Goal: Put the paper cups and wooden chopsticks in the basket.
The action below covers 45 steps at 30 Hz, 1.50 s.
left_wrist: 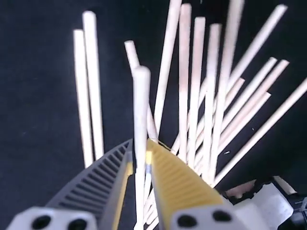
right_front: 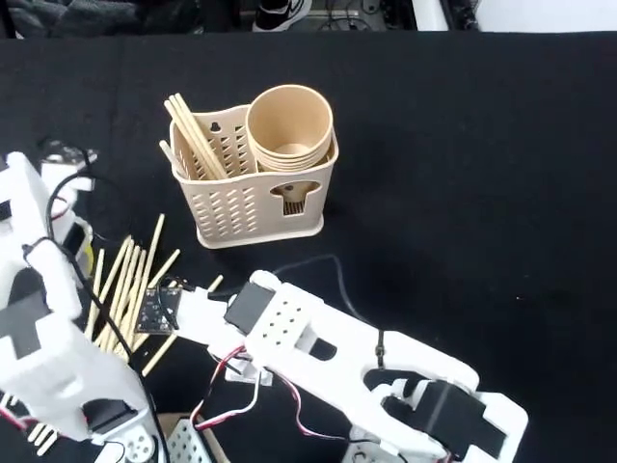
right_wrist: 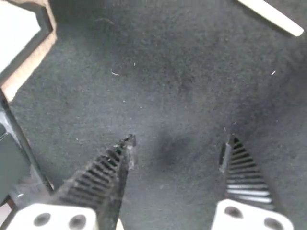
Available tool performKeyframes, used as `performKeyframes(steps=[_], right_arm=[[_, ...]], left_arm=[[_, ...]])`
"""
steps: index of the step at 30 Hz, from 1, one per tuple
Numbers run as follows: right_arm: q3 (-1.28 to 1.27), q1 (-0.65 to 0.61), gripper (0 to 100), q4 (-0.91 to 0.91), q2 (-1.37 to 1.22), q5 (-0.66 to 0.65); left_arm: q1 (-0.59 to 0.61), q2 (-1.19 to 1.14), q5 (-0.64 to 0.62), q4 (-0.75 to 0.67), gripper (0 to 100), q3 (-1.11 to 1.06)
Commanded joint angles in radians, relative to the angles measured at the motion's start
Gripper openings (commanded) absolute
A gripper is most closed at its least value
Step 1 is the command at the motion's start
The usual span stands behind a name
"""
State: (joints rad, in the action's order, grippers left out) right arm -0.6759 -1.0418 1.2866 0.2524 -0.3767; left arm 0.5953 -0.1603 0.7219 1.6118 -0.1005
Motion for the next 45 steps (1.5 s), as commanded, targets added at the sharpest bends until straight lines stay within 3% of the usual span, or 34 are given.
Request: performKeyframes(steps=[1,9,13,19,25,29,34,37,45], right_arm=[[-0.001,-0.008,28.3,-0.011,0.044,0.012],[-0.028,-0.008,28.3,-0.018,0.044,0.012],[-0.031,-0.008,28.3,-0.018,0.044,0.012],[-0.031,-0.008,28.3,-0.018,0.044,0.012],[-0.033,-0.008,28.3,-0.018,0.044,0.012],[-0.033,-0.008,28.3,-0.018,0.044,0.009],[-0.033,-0.008,28.3,-0.018,0.044,0.009],[-0.033,-0.008,28.3,-0.018,0.044,0.009],[-0.033,-0.008,28.3,-0.018,0.044,0.006]], left_arm=[[-0.012,0.130,-0.005,0.028,3,0.031],[-0.013,0.204,-0.009,0.029,3,-0.036],[-0.012,0.204,-0.011,-0.137,4,-0.206],[-0.002,0.204,-0.110,-0.368,26,-0.400],[0.027,0.204,-0.163,-0.485,23,-0.453],[0.033,0.163,-0.130,-0.489,21,-0.483],[0.027,0.021,-0.135,-0.486,4,-0.444],[0.028,-0.058,-0.137,-0.480,3,-0.394],[-0.019,-0.069,-0.133,-0.186,3,-0.174]])
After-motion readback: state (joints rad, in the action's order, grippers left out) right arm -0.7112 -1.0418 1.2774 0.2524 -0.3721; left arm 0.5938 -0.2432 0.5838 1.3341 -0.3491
